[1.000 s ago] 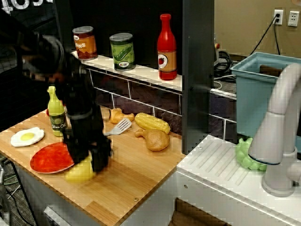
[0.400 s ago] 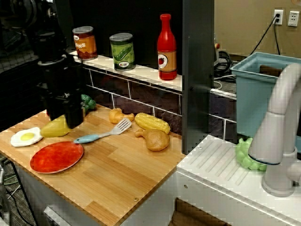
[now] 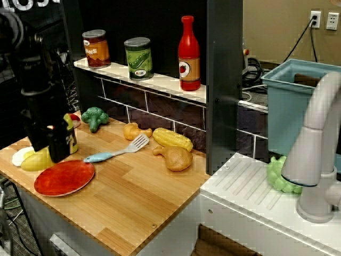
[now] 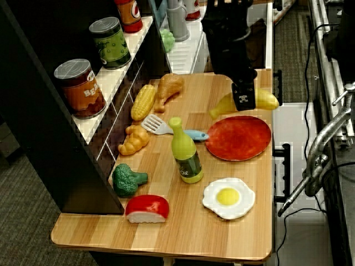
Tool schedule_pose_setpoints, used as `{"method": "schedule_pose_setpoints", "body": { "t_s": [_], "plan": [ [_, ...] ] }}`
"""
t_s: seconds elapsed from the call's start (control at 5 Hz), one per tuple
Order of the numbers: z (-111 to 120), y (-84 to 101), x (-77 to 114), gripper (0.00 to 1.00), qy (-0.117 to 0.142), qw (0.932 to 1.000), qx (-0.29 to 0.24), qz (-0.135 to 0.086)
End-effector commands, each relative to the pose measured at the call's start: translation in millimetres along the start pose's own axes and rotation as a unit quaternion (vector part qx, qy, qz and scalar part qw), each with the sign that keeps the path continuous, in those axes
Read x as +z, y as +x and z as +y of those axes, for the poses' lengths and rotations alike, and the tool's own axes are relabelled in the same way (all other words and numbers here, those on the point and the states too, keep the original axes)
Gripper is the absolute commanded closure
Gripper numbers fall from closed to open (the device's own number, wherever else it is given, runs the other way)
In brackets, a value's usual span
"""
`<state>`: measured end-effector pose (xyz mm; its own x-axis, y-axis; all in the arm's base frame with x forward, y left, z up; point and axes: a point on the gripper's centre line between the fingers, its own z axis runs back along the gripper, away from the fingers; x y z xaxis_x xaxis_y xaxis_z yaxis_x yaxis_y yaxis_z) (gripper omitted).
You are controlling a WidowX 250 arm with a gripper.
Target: Put banana on plate
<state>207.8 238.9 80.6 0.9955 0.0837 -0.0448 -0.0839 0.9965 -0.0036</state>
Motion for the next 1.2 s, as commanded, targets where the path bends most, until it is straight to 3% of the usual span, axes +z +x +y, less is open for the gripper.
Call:
{"method": "schedule_pose_setpoints", "body": {
  "t_s": [0.0, 0.2, 0.4, 0.8, 1.0],
  "plan": [
    [5.2, -5.2, -1.2, 1.00, 0.015, 0.9998, -0.010, -0.002],
    [2.7, -3.6, -9.6, 1.00, 0.020, 0.9997, -0.014, 0.001],
    [5.7, 3.3, -32.6, 1.00, 0.038, 0.9990, -0.009, 0.019],
    [7.8, 9.0, -32.3, 1.00, 0.039, 0.9991, 0.003, 0.015],
    [7.8, 9.0, -32.3, 0.00, 0.039, 0.9991, 0.003, 0.015]
  ]
}}
